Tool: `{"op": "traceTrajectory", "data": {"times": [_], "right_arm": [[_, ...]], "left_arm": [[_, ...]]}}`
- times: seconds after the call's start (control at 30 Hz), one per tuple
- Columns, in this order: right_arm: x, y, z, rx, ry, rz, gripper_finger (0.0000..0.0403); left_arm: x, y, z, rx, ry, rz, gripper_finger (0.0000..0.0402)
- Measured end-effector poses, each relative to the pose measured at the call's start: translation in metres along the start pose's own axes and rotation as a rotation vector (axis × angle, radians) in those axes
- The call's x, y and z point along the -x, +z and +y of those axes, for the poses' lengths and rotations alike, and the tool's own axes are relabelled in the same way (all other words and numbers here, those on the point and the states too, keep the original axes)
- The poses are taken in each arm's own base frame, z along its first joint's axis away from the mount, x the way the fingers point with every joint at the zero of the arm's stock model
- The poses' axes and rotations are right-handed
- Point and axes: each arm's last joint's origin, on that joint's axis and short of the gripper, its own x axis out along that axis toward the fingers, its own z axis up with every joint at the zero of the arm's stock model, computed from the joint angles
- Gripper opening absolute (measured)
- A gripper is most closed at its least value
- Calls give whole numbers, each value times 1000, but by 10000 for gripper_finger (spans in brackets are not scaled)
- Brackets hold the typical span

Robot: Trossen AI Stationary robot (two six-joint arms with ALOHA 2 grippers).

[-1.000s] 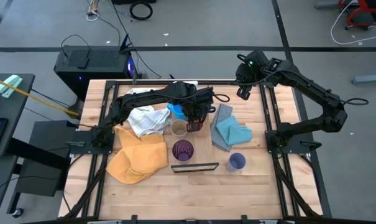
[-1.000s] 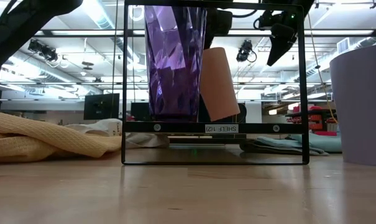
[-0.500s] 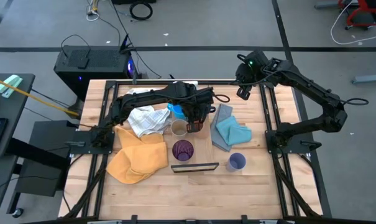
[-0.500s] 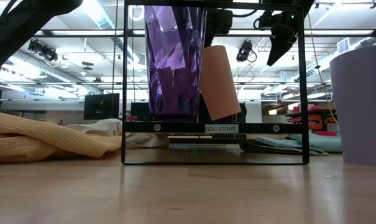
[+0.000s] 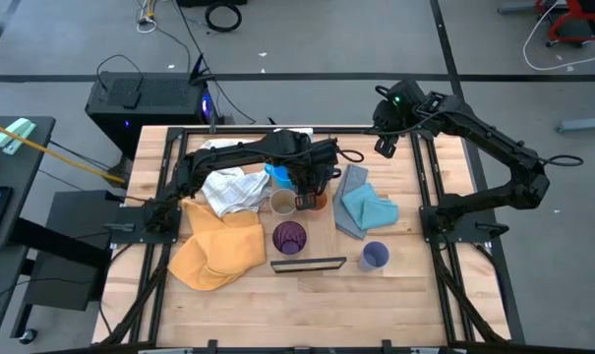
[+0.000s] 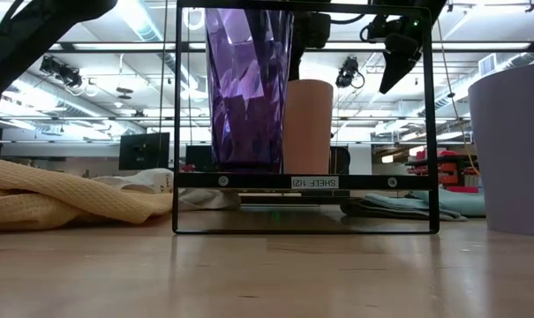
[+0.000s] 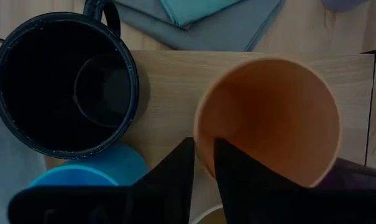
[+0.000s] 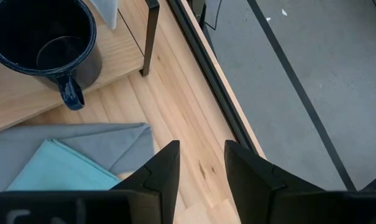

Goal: Stack small to large cups/mugs on shelf
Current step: Put the orange cup on the shelf, then remove the orange cup from the shelf

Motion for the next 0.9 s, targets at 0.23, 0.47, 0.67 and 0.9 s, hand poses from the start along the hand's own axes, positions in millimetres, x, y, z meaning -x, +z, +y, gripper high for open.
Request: {"op": "traceTrajectory", "data": {"times": [0.23,0.47,0.67,0.9], "right_arm": [[0,0,0,0,0,0,132],[0,0,0,0,0,0,132],[0,0,0,1,0,0,132],[0,0,0,4,0,0,132]], "left_arm": [[0,0,0,0,0,0,74],[0,0,0,0,1,-1,92],[0,0,0,4,1,-2,115],[0,1,0,20,1,-11,144]]}}
